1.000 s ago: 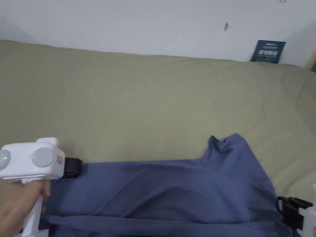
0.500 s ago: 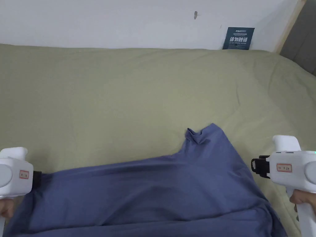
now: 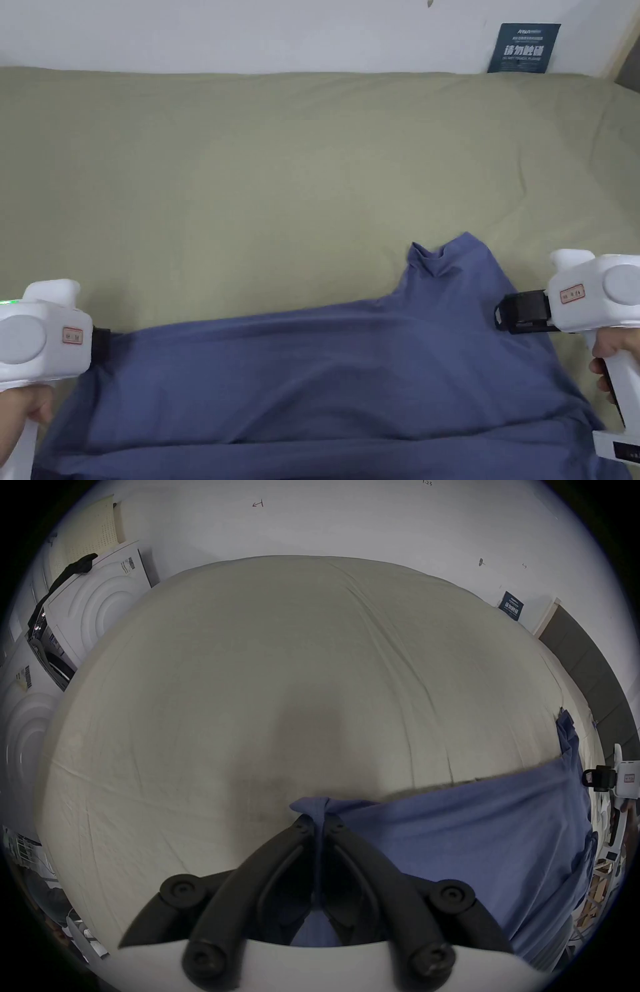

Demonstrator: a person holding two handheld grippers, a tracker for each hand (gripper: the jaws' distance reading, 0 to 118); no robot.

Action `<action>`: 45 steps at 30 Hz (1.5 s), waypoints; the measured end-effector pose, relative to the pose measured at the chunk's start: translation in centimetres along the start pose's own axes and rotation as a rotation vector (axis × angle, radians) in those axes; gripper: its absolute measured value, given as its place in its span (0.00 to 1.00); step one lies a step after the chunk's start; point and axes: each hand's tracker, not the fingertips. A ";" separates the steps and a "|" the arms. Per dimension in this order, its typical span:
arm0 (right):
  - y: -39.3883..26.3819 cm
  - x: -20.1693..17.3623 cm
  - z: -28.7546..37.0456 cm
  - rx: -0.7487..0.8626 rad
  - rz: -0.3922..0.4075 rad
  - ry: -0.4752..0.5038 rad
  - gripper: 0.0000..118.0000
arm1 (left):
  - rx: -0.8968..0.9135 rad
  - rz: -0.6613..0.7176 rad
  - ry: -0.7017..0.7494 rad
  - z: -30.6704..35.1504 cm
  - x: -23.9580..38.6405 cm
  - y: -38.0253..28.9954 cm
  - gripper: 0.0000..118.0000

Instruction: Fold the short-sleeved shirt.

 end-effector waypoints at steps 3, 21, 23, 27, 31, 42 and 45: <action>-0.4 -0.2 -0.4 -0.005 0.026 -0.028 0.71 | -0.001 0.005 -0.003 -0.2 -0.2 0.1 0.03; -4.4 1.5 13.6 0.222 0.000 0.127 0.03 | 0.118 0.014 -0.111 8.9 -2.8 -1.6 0.03; -5.9 1.7 15.6 0.250 0.004 0.146 0.03 | 0.134 0.008 -0.119 10.7 -3.3 -2.7 0.03; -9.8 1.5 19.1 0.292 0.015 0.170 0.03 | 0.169 -0.006 -0.133 14.1 -4.0 -5.8 0.03; -14.0 1.3 21.2 0.305 0.032 0.177 0.03 | 0.181 -0.022 -0.148 16.1 -4.8 -9.2 0.03; -23.6 1.6 18.7 0.205 0.004 0.172 0.03 | 0.118 -0.071 -0.147 15.0 -5.8 -17.8 0.03; -24.5 1.6 16.8 0.155 0.010 0.141 0.03 | 0.071 -0.096 -0.119 13.6 -5.4 -18.7 0.03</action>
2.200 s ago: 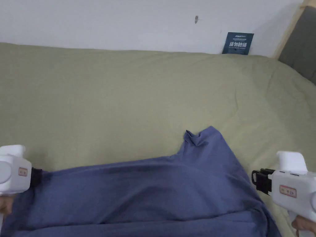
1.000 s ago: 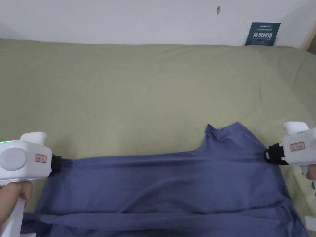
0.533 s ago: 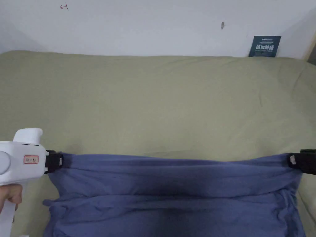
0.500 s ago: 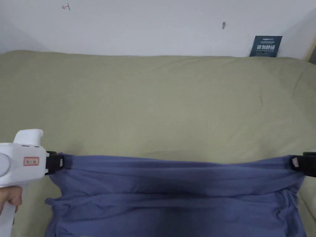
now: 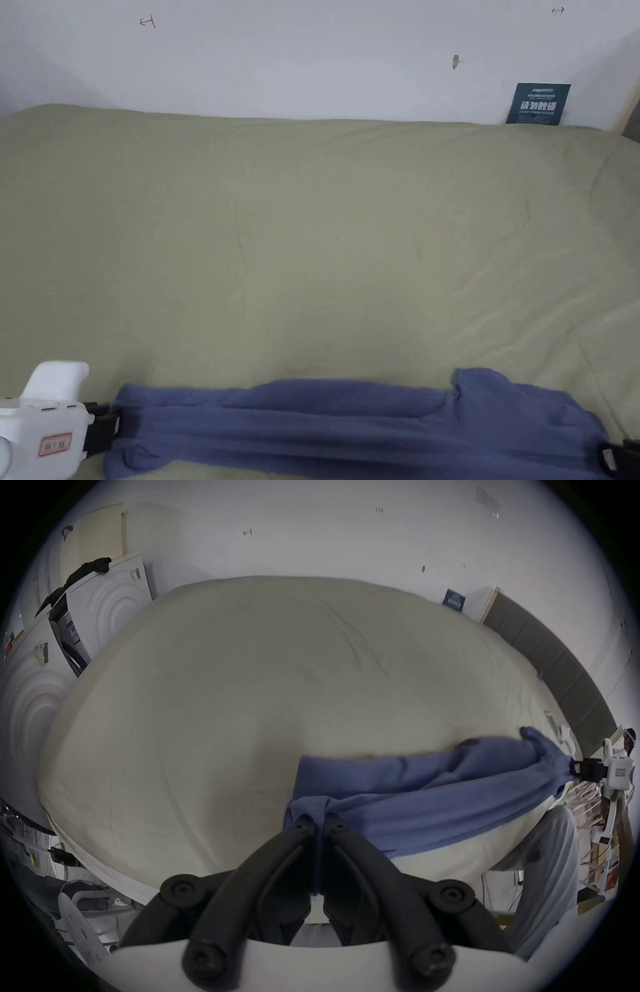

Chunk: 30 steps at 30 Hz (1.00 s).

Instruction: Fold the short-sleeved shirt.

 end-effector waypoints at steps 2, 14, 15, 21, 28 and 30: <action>-0.4 0.1 -0.9 -0.021 0.000 -0.006 0.03 | -0.013 0.005 0.003 -0.6 0.1 -0.3 0.03; 1.0 -2.0 2.8 0.106 -0.012 -0.075 0.93 | 0.120 0.110 0.062 2.5 0.3 0.4 0.93; 1.6 -2.6 3.6 0.132 -0.022 -0.064 0.94 | 0.151 0.106 0.073 3.6 1.0 1.0 0.93; 2.6 -8.4 6.8 0.428 0.048 -0.067 0.76 | 0.454 0.086 0.048 9.6 7.1 3.8 0.86; 2.5 -15.9 8.4 0.689 0.072 -0.088 0.10 | 0.673 0.053 0.060 11.4 12.8 4.0 0.27; 2.1 -17.1 8.3 0.711 0.098 -0.112 0.02 | 0.714 0.024 0.090 11.1 13.2 3.6 0.00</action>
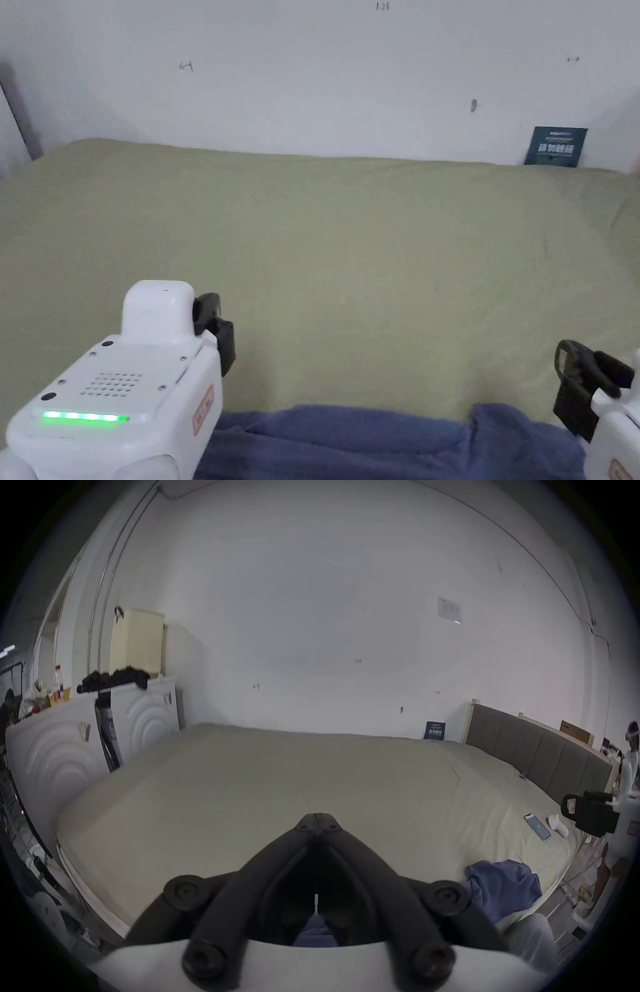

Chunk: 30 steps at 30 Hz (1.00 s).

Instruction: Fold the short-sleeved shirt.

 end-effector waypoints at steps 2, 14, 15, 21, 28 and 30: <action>-0.1 -0.6 0.2 0.001 0.001 0.010 0.01 | -0.014 -0.002 -0.020 0.1 0.2 -0.1 0.00; -0.5 -1.9 -0.3 -0.040 -0.001 0.031 0.01 | -0.074 -0.021 0.031 0.1 -6.5 -1.0 0.00; -0.5 -2.1 -0.3 -0.039 0.000 0.027 0.01 | -0.099 -0.005 0.036 0.0 -8.1 -1.1 0.00; -0.6 -3.7 -0.5 -0.062 0.027 0.013 0.01 | -0.446 0.255 -0.159 -3.0 -18.7 -2.3 0.00; -1.6 -5.9 -1.2 -0.124 0.070 0.012 0.01 | -0.776 0.447 -0.427 -9.7 -24.2 -7.1 0.00; -2.0 -6.3 -1.5 -0.137 0.072 0.012 0.01 | -0.821 0.526 -0.463 -11.2 -23.8 -8.0 0.00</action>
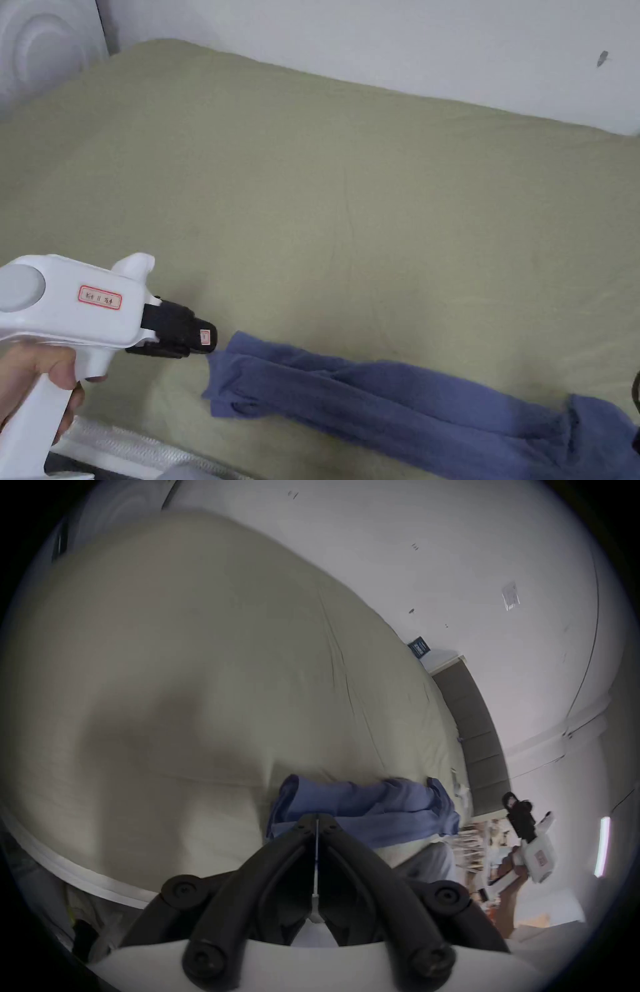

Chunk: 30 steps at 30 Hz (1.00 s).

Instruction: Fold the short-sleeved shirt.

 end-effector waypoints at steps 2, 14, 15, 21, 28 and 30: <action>-0.2 -0.4 -0.4 -0.017 0.002 0.003 0.01 | -0.046 0.030 -0.086 -1.0 -1.2 0.7 0.25; -1.2 -0.4 -1.1 -0.078 0.005 0.014 0.01 | -0.183 0.109 -0.310 -8.6 -3.0 0.7 0.94; -1.3 -0.4 -1.0 -0.079 0.005 0.013 0.01 | -0.169 0.127 -0.357 -8.5 -3.2 0.6 0.94; -1.9 0.2 -1.0 -0.097 -0.017 0.014 0.01 | -0.166 0.178 -0.326 -11.1 -2.4 -0.2 0.14; -1.8 1.1 -0.5 -0.087 -0.038 0.030 0.01 | -0.126 0.192 -0.292 -8.8 -2.4 -0.2 0.14; -1.6 1.3 -0.5 -0.080 -0.051 0.040 0.01 | -0.108 0.181 -0.279 -7.1 -2.0 -0.2 0.13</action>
